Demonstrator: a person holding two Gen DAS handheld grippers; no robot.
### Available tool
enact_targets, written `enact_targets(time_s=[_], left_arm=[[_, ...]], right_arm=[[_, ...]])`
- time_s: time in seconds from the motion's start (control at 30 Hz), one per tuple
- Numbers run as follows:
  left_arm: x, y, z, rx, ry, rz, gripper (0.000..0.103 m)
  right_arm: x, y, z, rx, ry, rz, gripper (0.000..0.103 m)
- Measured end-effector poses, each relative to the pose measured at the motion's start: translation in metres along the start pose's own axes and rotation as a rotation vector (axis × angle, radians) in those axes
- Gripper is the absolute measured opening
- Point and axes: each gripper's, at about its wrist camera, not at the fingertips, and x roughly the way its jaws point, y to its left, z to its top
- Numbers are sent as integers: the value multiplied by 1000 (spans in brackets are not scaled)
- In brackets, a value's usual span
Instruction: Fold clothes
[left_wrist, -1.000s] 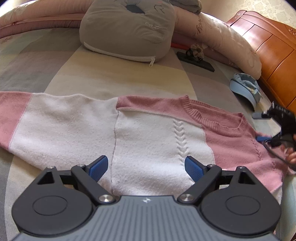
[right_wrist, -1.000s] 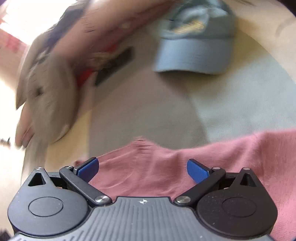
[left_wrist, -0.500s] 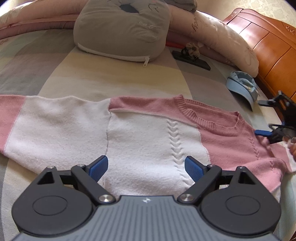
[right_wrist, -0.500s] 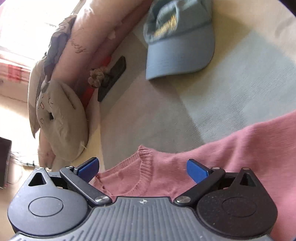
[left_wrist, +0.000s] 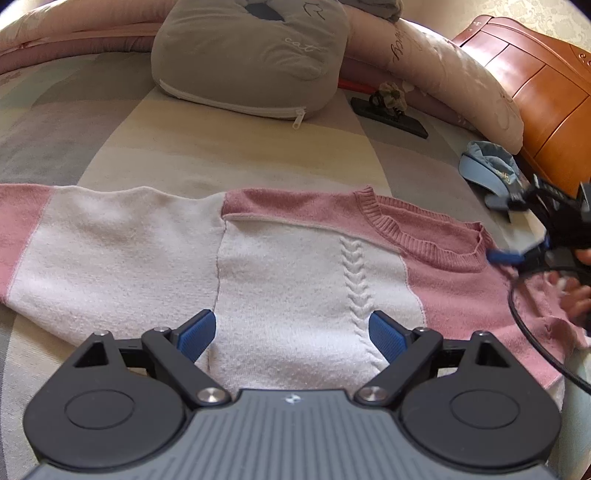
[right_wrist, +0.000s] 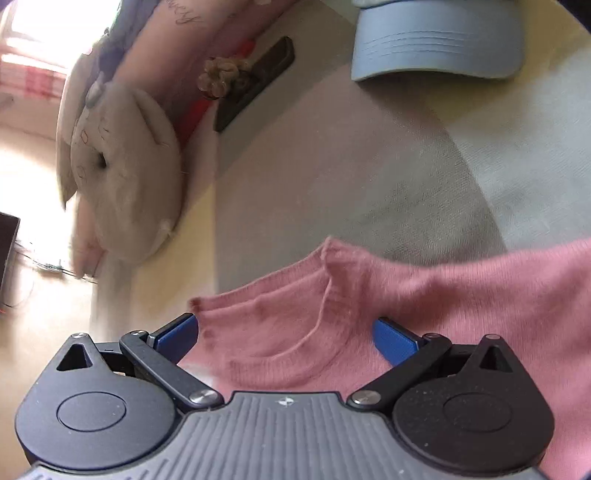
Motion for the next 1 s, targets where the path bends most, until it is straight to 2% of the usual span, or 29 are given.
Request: enact_targets(time_s=[0.13, 0.23, 0.3, 0.37, 0.4, 0.5, 0.53, 0.7, 0.8, 0.93, 1.0], left_arm=[[1, 1, 2, 3, -2, -4, 90], [0, 0, 11, 26, -15, -14, 90], [-1, 0, 18, 38, -29, -22, 90], [1, -2, 26, 45, -35, -60, 90], [5, -4, 30, 51, -36, -86, 90], [22, -9, 39, 65, -27, -143, 90], [31, -10, 42, 71, -22, -152, 90], [85, -11, 59, 145, 6, -72, 90], [102, -16, 72, 201, -20, -27, 90], [94, -28, 77, 220, -25, -6, 90], [75, -29, 71, 205, -51, -43, 90]], right_arm=[[12, 13, 9, -86, -40, -51, 103], [6, 25, 11, -169, 1, -77, 103], [-2, 28, 9, -166, 20, -37, 103], [-5, 30, 4, -152, 62, 20, 103], [-5, 33, -1, -162, 84, 22, 103], [-9, 45, -20, -239, 101, -59, 103], [-13, 47, -26, -253, 91, -74, 103], [-41, 39, -51, -235, 27, -107, 103], [-57, 29, -60, -210, -12, -144, 103], [-89, 12, -71, -148, -98, -187, 103], [-106, 3, -77, -104, -130, -190, 103]])
